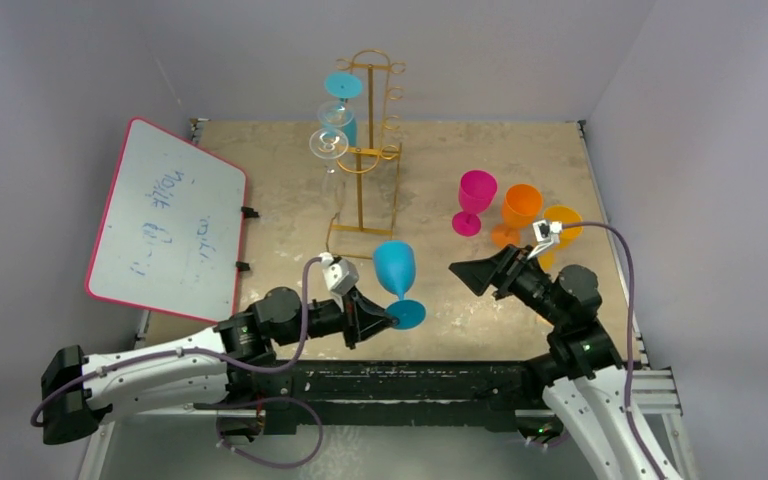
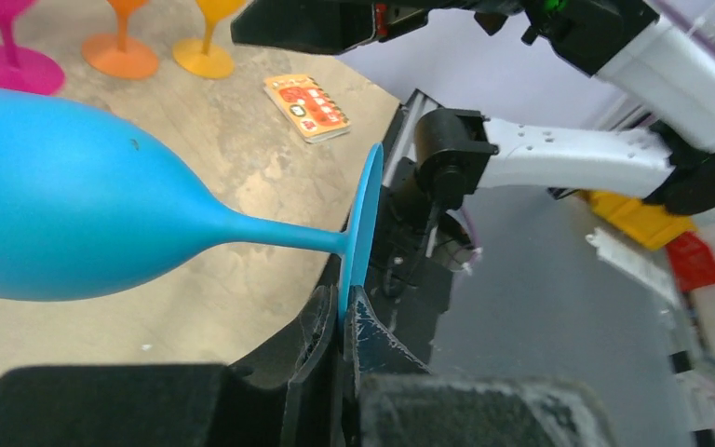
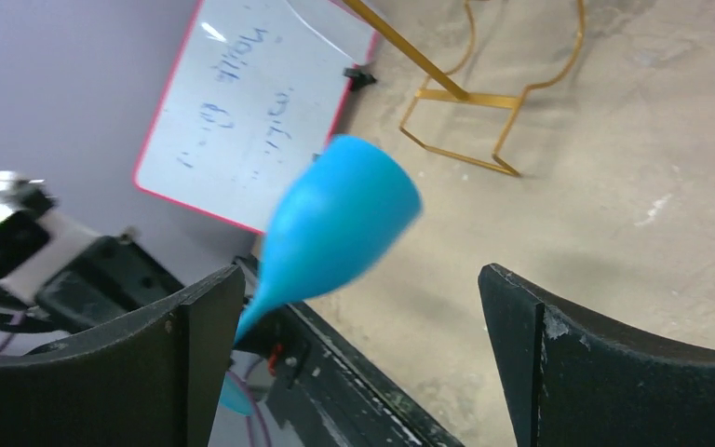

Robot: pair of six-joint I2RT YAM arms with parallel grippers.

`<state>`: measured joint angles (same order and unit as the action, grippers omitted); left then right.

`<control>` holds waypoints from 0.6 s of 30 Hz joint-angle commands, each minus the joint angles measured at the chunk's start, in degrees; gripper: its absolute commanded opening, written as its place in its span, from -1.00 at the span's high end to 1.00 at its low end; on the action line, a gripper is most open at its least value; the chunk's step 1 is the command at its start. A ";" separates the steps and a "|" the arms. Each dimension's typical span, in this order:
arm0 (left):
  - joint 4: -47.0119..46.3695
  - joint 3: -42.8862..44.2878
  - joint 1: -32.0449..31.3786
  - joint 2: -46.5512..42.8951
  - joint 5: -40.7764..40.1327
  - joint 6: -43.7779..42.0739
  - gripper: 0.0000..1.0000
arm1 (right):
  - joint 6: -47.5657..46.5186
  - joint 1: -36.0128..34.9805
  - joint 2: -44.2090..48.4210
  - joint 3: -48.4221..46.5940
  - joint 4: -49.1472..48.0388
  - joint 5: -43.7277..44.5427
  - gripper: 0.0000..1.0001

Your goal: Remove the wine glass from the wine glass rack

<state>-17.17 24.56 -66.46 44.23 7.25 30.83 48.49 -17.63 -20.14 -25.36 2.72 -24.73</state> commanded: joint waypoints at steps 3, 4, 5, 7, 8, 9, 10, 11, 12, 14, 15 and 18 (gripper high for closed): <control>4.04 -1.56 -0.08 -0.41 -1.57 -13.78 1.00 | -6.12 -0.13 -5.34 0.54 -5.48 -5.13 -0.84; 3.88 -1.33 -0.03 0.14 -0.70 -14.89 1.00 | -5.61 -0.13 -6.14 0.75 -8.53 -6.32 -0.81; 3.81 -1.04 -0.07 0.35 0.26 -16.09 1.00 | -5.17 -0.13 -7.31 0.79 -9.44 -8.25 -0.81; 4.13 -0.15 -0.07 0.61 5.04 -20.13 1.00 | -4.93 -0.10 -11.71 -0.08 -11.62 -14.49 -0.81; 4.84 0.59 -0.08 0.93 9.59 -22.91 1.00 | -6.23 -0.10 -14.05 -1.07 -12.02 -16.81 -0.81; 7.72 1.76 -0.08 1.51 13.88 -27.24 1.00 | -7.96 -0.12 -16.34 -2.81 -11.98 -18.98 -0.82; 10.13 2.60 -0.08 2.23 18.16 -31.90 1.00 | -10.08 -0.13 -18.71 -4.04 -11.53 -21.46 -0.82; 12.29 3.33 -0.08 2.92 18.84 -34.93 1.00 | -12.37 -0.10 -21.12 -5.26 -11.03 -23.78 -0.82; 15.00 4.37 -0.08 3.72 18.83 -37.58 1.00 | -14.89 -0.10 -23.23 -6.40 -9.48 -23.67 -0.82; 20.28 7.04 -0.08 5.16 19.12 -41.77 1.00 | -17.11 0.00 -26.88 -8.63 -6.38 -20.50 -0.82; 22.13 8.09 -0.07 5.80 19.42 -43.13 1.00 | -17.61 -0.04 -28.44 -9.82 -5.71 -20.88 -0.82; 26.91 9.31 -0.08 6.07 23.07 -48.60 1.00 | -20.29 -0.09 -31.05 -12.58 -5.61 -23.82 -0.85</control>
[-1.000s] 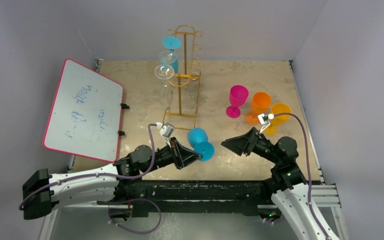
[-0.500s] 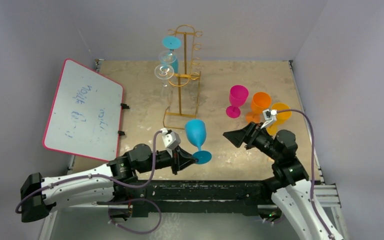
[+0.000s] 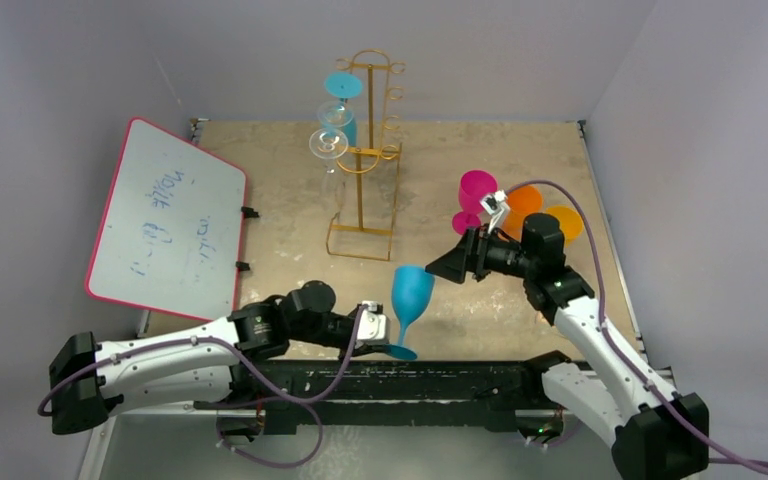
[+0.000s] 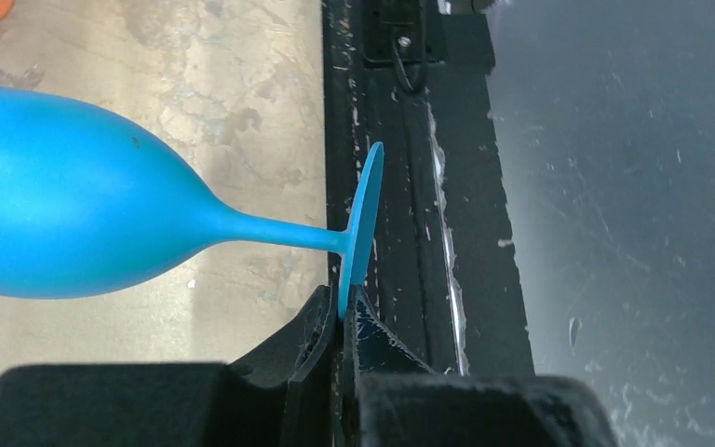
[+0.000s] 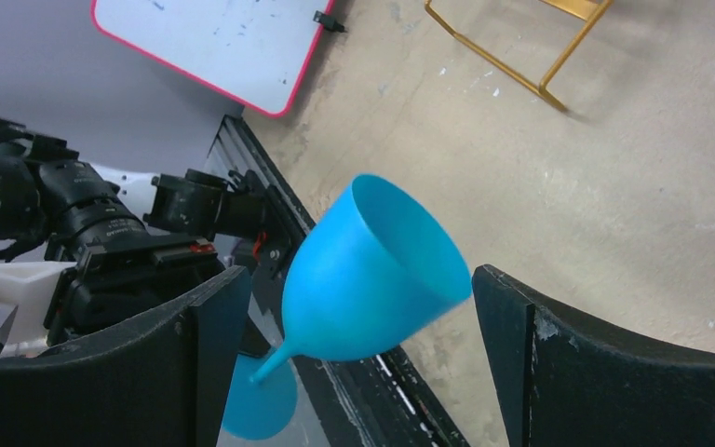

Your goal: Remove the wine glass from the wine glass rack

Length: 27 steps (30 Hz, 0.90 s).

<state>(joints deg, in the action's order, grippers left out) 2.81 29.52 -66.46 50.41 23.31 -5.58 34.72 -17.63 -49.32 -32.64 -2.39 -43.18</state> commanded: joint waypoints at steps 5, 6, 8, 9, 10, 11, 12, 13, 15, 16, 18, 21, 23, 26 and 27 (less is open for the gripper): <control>12.34 4.14 -0.07 -2.36 3.50 -17.40 1.00 | -11.67 -0.05 -5.04 -8.86 4.12 -6.31 -0.84; 12.20 3.48 -0.08 -3.10 2.75 -17.71 1.00 | -12.77 -0.11 -5.53 -9.46 4.18 -7.67 -0.84; 11.69 2.54 -0.08 -4.35 0.98 -17.85 1.00 | -12.24 -0.06 -6.99 -9.72 3.79 -12.76 -0.72; 12.28 2.74 -0.08 -4.58 0.51 -18.31 1.00 | -12.41 -0.12 -7.87 -10.06 3.95 -14.91 -0.70; 12.65 2.96 -0.08 -4.80 0.68 -18.43 1.00 | -12.70 -0.13 -8.82 -10.52 4.53 -15.77 -0.70; 12.13 2.90 -0.08 -4.96 0.82 -18.09 1.00 | -12.18 -0.13 -9.59 -10.93 4.98 -15.45 -0.69; 10.29 2.31 -0.07 -4.93 1.32 -17.43 1.00 | -11.36 -0.13 -10.39 -11.17 5.02 -14.28 -0.68; 8.69 1.86 -0.06 -4.78 2.74 -17.64 1.00 | -10.48 -0.13 -11.22 -11.34 4.75 -13.10 -0.67; 8.42 1.64 -0.08 -4.07 3.06 -17.79 1.00 | -8.32 -0.13 -13.10 -10.83 2.68 -12.76 -0.56; 9.47 1.91 -0.09 -3.79 2.04 -17.78 1.00 | -6.99 -0.13 -14.20 -10.32 1.07 -14.35 -0.50; 10.93 2.36 -0.08 -3.40 0.88 -18.52 1.00 | -5.01 -0.44 -17.46 -10.35 -1.26 -21.03 -0.47; 7.63 1.08 -0.08 -3.39 -0.27 -18.35 1.00 | -8.37 -4.34 -21.07 -13.40 2.60 -24.54 -0.42; 7.59 0.17 -0.03 -3.35 -0.49 -19.44 1.00 | -11.16 -7.82 -22.31 -15.43 5.85 -22.48 -0.36; 9.49 1.37 -0.16 -3.75 -2.77 -19.36 1.00 | -12.21 -8.59 -23.18 -16.41 7.17 -22.40 -0.11; 9.43 1.11 -0.14 -4.19 -2.79 -19.48 1.00 | -11.08 -8.63 -23.19 -15.94 5.35 -23.37 -0.09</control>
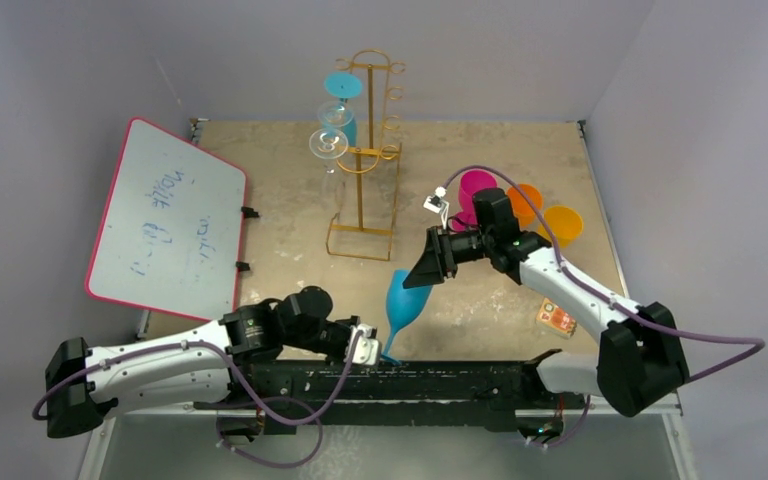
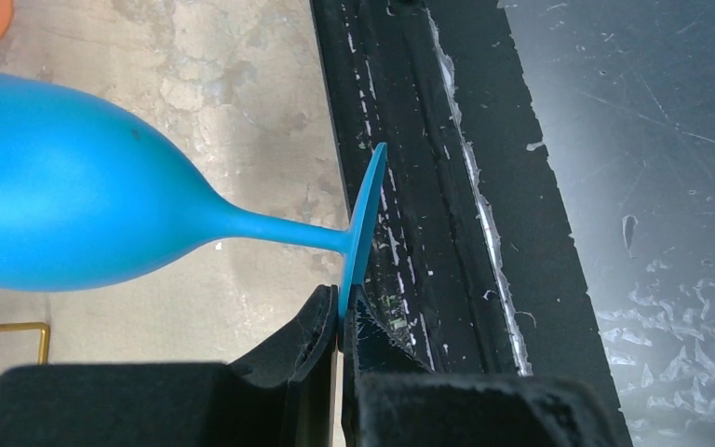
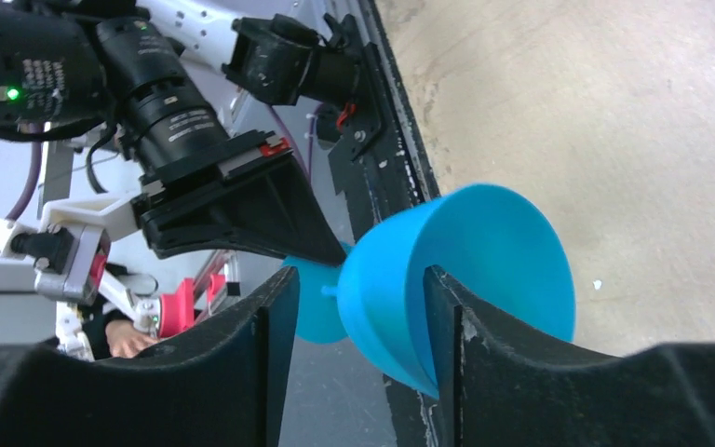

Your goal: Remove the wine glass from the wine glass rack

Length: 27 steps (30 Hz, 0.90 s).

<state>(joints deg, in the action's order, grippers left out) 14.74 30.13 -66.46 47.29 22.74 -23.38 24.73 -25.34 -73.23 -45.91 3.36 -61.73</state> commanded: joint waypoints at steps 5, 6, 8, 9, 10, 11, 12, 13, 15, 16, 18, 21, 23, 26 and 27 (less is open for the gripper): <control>0.23 0.63 -0.22 -0.30 -2.36 -2.93 1.00 | -0.53 -1.02 -0.15 -2.93 -2.31 -8.29 0.19; 0.65 0.83 -0.24 -0.07 -2.54 -3.05 1.00 | -0.52 -1.02 -0.05 -3.17 -2.08 -8.45 0.21; 0.89 0.95 -0.25 0.31 -2.25 -3.13 1.00 | -0.47 -1.02 0.30 -3.79 -1.89 -9.21 0.28; 1.06 1.02 -0.24 0.41 -2.14 -3.37 1.00 | -0.34 -1.02 0.47 -3.95 -1.83 -9.77 0.29; 1.49 1.18 -0.24 0.49 -2.22 -3.53 1.00 | -0.07 -1.02 0.67 -4.09 -1.92 -9.96 0.30; 2.05 1.34 -0.30 0.58 -2.41 -3.93 1.00 | 0.26 -1.02 0.86 -4.23 -2.19 -9.77 0.31; 2.62 1.49 -0.34 0.56 -2.25 -4.49 1.00 | 0.42 -1.00 0.94 -4.34 -2.21 -9.94 0.34; 2.57 1.37 -0.34 0.60 -2.03 -4.69 1.00 | 0.61 -1.02 0.96 -4.36 -2.28 -10.11 0.38; 2.58 1.53 -0.34 0.47 -1.78 -4.32 1.00 | 0.99 -1.01 1.06 -4.28 -2.18 -9.79 0.43; 2.53 1.51 -0.34 0.43 -1.74 -4.30 1.00 | 1.09 -1.02 1.00 -4.14 -2.24 -9.87 0.48; 2.51 1.35 -0.34 0.12 -1.88 -4.23 1.00 | 1.30 -1.01 0.90 -3.82 -2.64 -10.71 0.58; 2.27 1.09 -0.34 -0.01 -2.37 -3.70 1.00 | 0.90 -1.00 0.68 -3.58 -2.45 -11.66 0.67; 2.44 1.07 -0.34 -0.02 -2.79 -3.66 1.00 | 1.05 -1.02 0.87 -3.34 -2.56 -11.37 0.65; 2.40 1.03 -0.34 -0.26 -3.37 -3.69 1.00 | 1.86 -1.02 0.90 -2.85 -3.68 -12.00 0.60; 2.27 0.99 -0.34 -0.33 -3.38 -3.69 1.00 | 2.24 -1.02 0.83 -2.67 -4.07 -12.08 0.56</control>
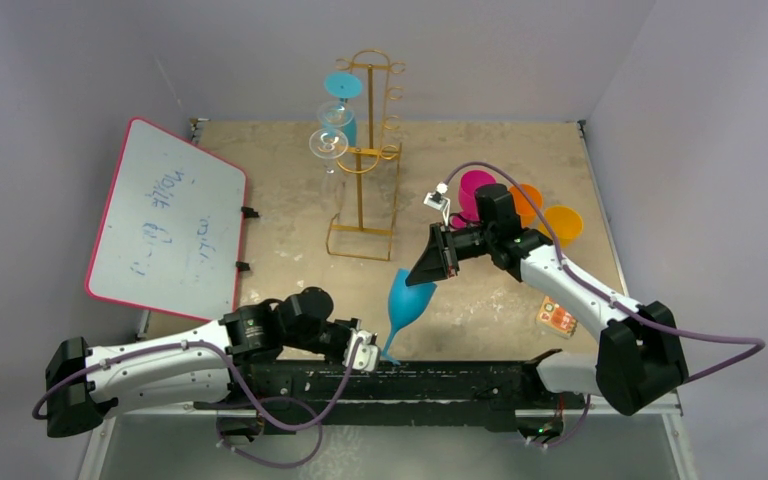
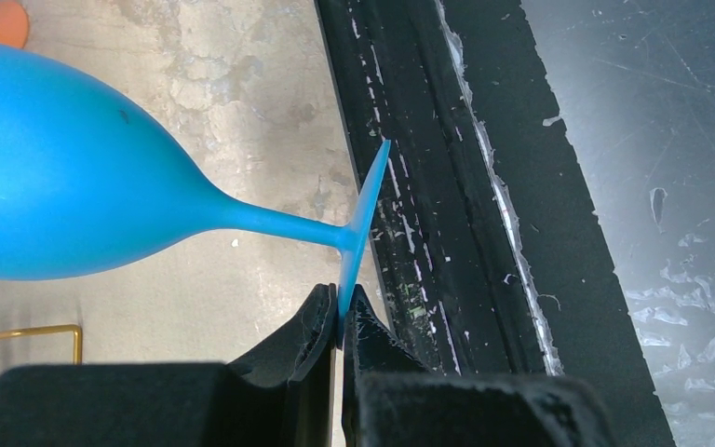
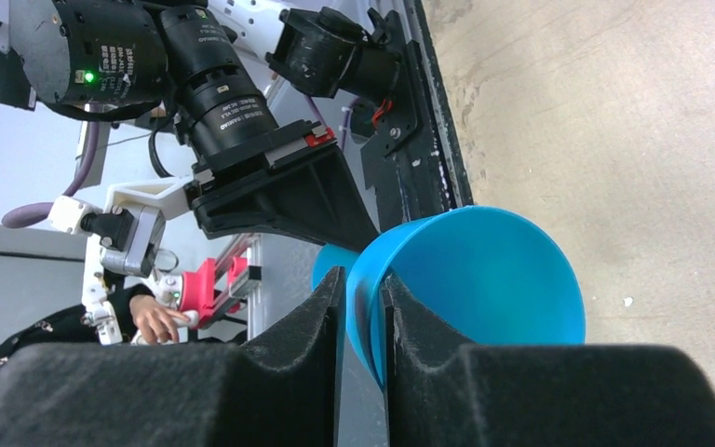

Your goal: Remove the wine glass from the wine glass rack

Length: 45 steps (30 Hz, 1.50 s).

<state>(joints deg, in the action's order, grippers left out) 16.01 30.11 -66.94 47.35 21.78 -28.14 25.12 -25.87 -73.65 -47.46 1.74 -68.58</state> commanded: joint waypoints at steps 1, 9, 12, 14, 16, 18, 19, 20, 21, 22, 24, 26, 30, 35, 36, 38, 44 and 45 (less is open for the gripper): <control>0.96 0.94 0.14 -0.42 -2.52 1.07 1.00 | 1.82 -0.46 1.23 -1.14 -2.57 -5.42 0.54; 1.15 1.17 0.14 0.09 -3.24 1.59 1.00 | 2.19 -0.80 2.09 -0.72 -2.78 -6.32 0.75; 1.13 1.27 0.14 -0.04 -3.89 1.76 1.00 | 2.29 -0.87 2.28 -0.57 -2.90 -5.95 0.90; 1.09 1.35 0.14 -0.22 -3.87 1.86 1.00 | 2.30 -0.91 2.35 -0.54 -2.72 -5.20 1.00; 0.79 1.52 0.14 -0.73 -3.69 2.06 1.00 | 2.23 -0.88 2.64 -0.40 -2.17 -3.28 1.00; 0.19 1.30 0.14 -1.63 -4.06 2.57 0.82 | 2.21 -0.89 2.72 -0.35 -2.15 -2.66 1.00; -0.30 0.97 0.14 -2.33 -4.49 2.87 0.64 | 2.15 -0.93 2.79 -0.41 -2.05 -2.50 1.00; -0.70 0.59 0.14 -2.91 -4.77 3.21 0.59 | 2.06 -0.94 2.88 -0.36 -2.01 -2.21 1.00; -1.10 0.23 0.14 -3.52 -4.86 3.52 0.60 | 2.01 -0.92 3.01 -0.41 -2.01 -2.04 1.00; -1.37 0.02 0.14 -3.95 -4.89 3.75 0.57 | 2.03 -0.94 3.06 -0.43 -1.97 -1.86 1.00; -1.29 -0.02 0.14 -3.92 -4.05 3.70 0.53 | 1.90 -0.92 3.16 -0.52 -1.77 -1.14 1.00; 0.75 1.16 0.14 -3.28 -3.70 2.86 0.14 | 1.49 -0.94 3.35 -1.12 0.41 2.68 1.00; 1.58 2.28 0.14 -3.65 -5.59 3.47 -0.31 | -0.65 -0.89 3.64 -2.57 6.26 12.46 1.00; -0.30 0.87 0.16 -7.09 -11.76 5.69 -0.45 | 0.43 -0.86 4.09 -1.88 6.42 19.24 1.00; -0.96 0.61 0.14 -7.81 -13.52 6.66 -0.47 | 0.78 -0.91 4.31 -1.53 6.13 20.62 1.00; -1.24 0.69 0.21 -8.86 -17.30 7.78 -0.50 | 1.28 -0.93 4.95 -0.78 5.11 22.35 1.00; -2.64 1.81 0.18 -11.10 -32.36 14.76 -0.55 | 1.91 -0.89 7.56 -0.17 4.37 26.22 1.00; -1.62 2.93 0.15 -11.00 -35.47 16.08 -0.56 | 1.61 -1.00 8.08 -0.42 5.21 28.43 1.00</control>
<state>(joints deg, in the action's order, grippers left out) 16.93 30.11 -66.89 37.08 -0.32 -18.90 26.76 -26.63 -68.36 -47.42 7.40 -45.71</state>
